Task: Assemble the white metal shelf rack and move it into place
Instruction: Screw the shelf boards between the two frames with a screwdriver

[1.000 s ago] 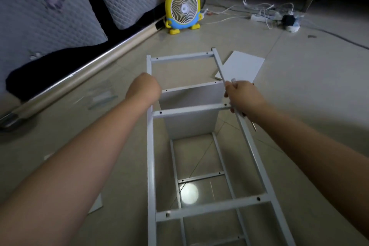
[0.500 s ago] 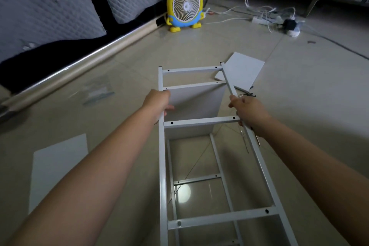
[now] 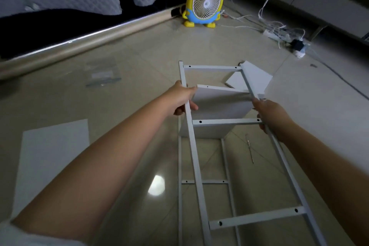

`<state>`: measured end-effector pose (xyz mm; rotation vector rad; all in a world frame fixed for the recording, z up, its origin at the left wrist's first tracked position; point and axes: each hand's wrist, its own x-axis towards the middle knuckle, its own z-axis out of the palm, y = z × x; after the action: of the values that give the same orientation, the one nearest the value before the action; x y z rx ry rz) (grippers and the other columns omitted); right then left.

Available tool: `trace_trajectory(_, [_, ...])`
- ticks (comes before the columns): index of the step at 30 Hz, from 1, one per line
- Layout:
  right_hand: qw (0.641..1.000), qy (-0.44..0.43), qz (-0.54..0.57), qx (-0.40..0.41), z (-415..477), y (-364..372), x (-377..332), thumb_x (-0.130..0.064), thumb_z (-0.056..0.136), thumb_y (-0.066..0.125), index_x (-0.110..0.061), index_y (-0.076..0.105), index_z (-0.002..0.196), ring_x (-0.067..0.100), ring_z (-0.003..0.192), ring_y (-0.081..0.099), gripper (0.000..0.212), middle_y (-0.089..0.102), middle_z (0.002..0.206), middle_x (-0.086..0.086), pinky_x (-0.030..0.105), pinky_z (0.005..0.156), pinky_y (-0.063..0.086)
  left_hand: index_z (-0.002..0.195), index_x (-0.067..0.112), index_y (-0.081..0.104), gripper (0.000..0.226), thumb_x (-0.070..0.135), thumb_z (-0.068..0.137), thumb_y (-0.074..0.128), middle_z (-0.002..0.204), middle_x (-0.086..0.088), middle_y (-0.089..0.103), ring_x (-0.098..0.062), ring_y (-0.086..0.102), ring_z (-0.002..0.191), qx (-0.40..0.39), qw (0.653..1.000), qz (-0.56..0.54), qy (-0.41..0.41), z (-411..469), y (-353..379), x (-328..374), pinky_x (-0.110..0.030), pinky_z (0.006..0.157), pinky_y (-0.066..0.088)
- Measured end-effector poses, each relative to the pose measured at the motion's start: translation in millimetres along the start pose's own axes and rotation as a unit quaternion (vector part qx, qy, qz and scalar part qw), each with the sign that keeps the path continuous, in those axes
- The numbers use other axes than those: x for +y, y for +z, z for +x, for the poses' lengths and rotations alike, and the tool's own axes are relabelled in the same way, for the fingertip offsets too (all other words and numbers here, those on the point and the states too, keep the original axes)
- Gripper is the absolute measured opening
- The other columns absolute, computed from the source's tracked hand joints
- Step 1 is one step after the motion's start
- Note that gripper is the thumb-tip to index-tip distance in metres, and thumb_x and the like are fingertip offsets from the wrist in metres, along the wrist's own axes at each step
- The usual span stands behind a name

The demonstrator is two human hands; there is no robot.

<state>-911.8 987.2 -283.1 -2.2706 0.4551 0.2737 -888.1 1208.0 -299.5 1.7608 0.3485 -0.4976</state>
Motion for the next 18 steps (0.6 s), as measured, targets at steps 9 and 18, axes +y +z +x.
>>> trace_trajectory(9, [0.999,-0.008,0.030,0.031,-15,22,-10,-0.044,0.095,0.041,-0.022,0.047,0.076,0.015,0.052,0.039,0.030,0.043,0.065,0.006,0.024,0.048,0.035,0.115,0.004,0.037,0.034,-0.005,0.083,0.035,0.062,-0.015,0.063,-0.016,0.039,0.037,0.006,1.000,0.004,0.025,4,-24,-4,-0.011,0.036,0.021])
trace_trajectory(18, [0.996,-0.069,-0.060,-0.004,-27,35,-23,-0.041,0.096,0.037,-0.007,0.053,0.092,0.018,0.054,0.045,0.037,0.048,0.063,0.008,0.033,0.059,0.041,0.104,0.013,0.034,0.027,-0.001,0.082,0.040,0.076,-0.017,0.063,-0.018,0.035,0.043,0.031,0.999,0.007,-0.015,-13,-43,-45,-0.012,0.034,0.022])
